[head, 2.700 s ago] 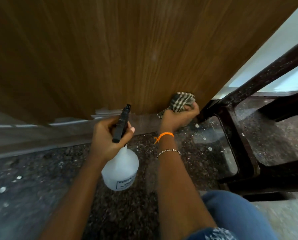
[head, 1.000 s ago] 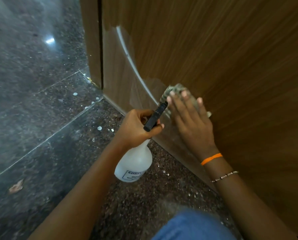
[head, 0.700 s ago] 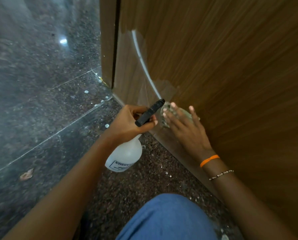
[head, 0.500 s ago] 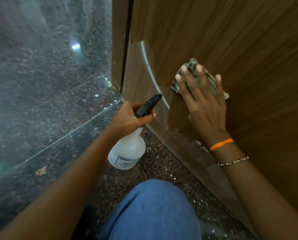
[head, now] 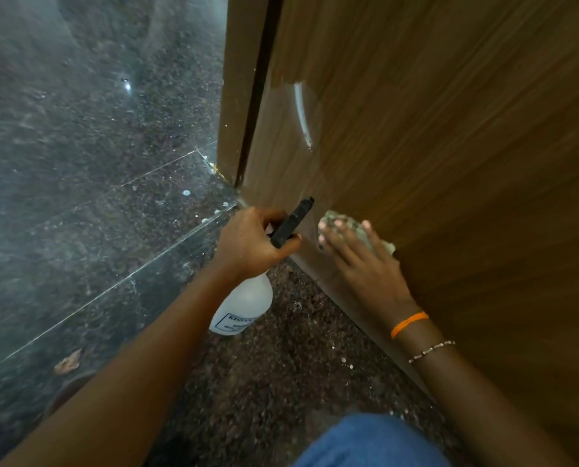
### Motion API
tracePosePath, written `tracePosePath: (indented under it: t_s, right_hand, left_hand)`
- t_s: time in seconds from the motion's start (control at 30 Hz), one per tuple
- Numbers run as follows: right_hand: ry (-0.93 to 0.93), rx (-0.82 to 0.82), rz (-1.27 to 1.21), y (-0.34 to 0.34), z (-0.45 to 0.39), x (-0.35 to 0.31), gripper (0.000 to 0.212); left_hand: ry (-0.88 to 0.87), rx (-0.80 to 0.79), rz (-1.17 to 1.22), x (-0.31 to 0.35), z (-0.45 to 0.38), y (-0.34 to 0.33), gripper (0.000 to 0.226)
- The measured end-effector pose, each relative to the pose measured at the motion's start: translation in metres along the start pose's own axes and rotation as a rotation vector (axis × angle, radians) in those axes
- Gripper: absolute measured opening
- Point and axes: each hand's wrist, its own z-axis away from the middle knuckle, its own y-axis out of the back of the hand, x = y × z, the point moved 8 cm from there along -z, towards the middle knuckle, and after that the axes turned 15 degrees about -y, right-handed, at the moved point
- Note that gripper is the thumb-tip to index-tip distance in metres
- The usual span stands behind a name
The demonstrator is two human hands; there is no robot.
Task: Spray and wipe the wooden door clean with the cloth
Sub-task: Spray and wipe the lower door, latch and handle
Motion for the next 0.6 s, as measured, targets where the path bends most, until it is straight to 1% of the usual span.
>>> tracePosePath:
  t_s: [0.07, 0.13, 0.2, 0.23, 0.33, 0.4, 0.43, 0.5, 0.6]
  right_hand:
    - [0.020, -0.059, -0.008, -0.008, 0.001, -0.007, 0.058]
    - [-0.038, -0.044, -0.036, 0.000, -0.009, -0.002, 0.057]
    - [-0.144, 0.044, -0.081, 0.022, -0.027, 0.013, 0.054]
    - [-0.212, 0.103, -0.110, 0.035, -0.038, 0.023, 0.054]
    - [-0.413, 0.295, -0.128, 0.069, -0.064, 0.052, 0.051]
    - [-0.481, 0.368, -0.091, 0.075, -0.070, 0.060, 0.050]
    - [-0.480, 0.371, -0.064, 0.073, -0.071, 0.058, 0.050]
    - [-0.398, 0.306, -0.023, 0.056, -0.069, 0.041, 0.049]
    - [-0.127, 0.114, 0.035, 0.011, -0.051, -0.008, 0.051]
  left_hand:
    - [-0.007, 0.009, 0.048, -0.006, 0.000, 0.000, 0.034]
    - [0.004, 0.038, 0.088, -0.012, 0.000, 0.002, 0.024]
    - [0.013, 0.050, 0.110, -0.015, -0.001, 0.003, 0.018]
    - [0.011, 0.046, 0.112, -0.015, -0.002, 0.002, 0.019]
    - [-0.013, 0.029, 0.094, -0.013, -0.005, -0.001, 0.035]
    - [-0.022, 0.032, 0.106, -0.013, -0.008, -0.001, 0.035]
    - [-0.022, 0.041, 0.121, -0.014, -0.009, 0.000, 0.034]
    - [-0.009, 0.075, 0.163, -0.017, -0.012, 0.003, 0.030]
    - [-0.005, 0.132, 0.208, -0.017, -0.014, 0.009, 0.030]
